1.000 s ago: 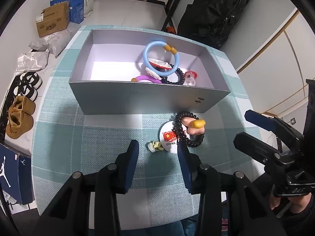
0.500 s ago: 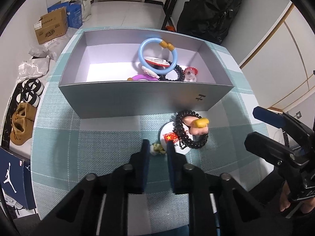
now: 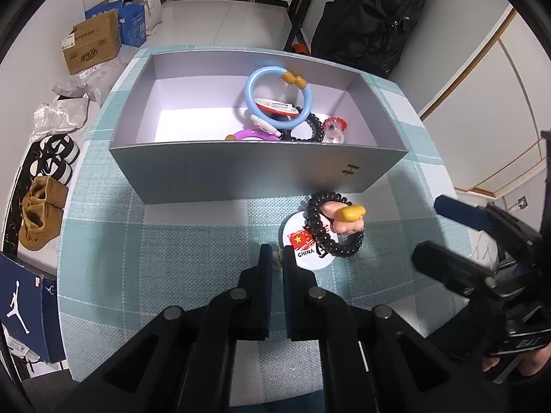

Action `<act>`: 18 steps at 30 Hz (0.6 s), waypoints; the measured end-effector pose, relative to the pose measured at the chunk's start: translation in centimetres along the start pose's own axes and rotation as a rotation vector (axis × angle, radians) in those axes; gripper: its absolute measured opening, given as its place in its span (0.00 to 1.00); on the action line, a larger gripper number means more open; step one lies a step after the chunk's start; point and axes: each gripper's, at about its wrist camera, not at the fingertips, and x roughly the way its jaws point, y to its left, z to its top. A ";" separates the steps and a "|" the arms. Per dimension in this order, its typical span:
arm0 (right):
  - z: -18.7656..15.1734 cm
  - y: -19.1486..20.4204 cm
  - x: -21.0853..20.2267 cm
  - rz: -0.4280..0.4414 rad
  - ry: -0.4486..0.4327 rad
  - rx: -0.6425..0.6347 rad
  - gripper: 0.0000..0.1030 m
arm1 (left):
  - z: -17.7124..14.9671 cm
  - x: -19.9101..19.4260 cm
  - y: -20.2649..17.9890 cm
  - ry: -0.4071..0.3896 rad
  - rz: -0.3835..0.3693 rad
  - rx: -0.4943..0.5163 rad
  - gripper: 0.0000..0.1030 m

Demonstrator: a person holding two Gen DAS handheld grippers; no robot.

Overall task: Organize jewelry
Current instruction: 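Grasp the small yellow trinket with the left tool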

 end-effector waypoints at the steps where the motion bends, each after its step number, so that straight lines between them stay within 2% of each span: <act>1: -0.1 0.0 0.2 0.003 0.007 0.001 0.81 | 0.0 -0.1 0.0 -0.003 -0.002 -0.003 0.02; 14: 0.0 1.2 3.5 0.035 0.062 -0.008 0.80 | 0.8 -2.6 1.0 -0.077 -0.053 -0.070 0.01; 18: 0.3 2.0 4.2 0.020 0.056 -0.037 0.73 | 1.0 -3.1 1.2 -0.096 -0.072 -0.081 0.01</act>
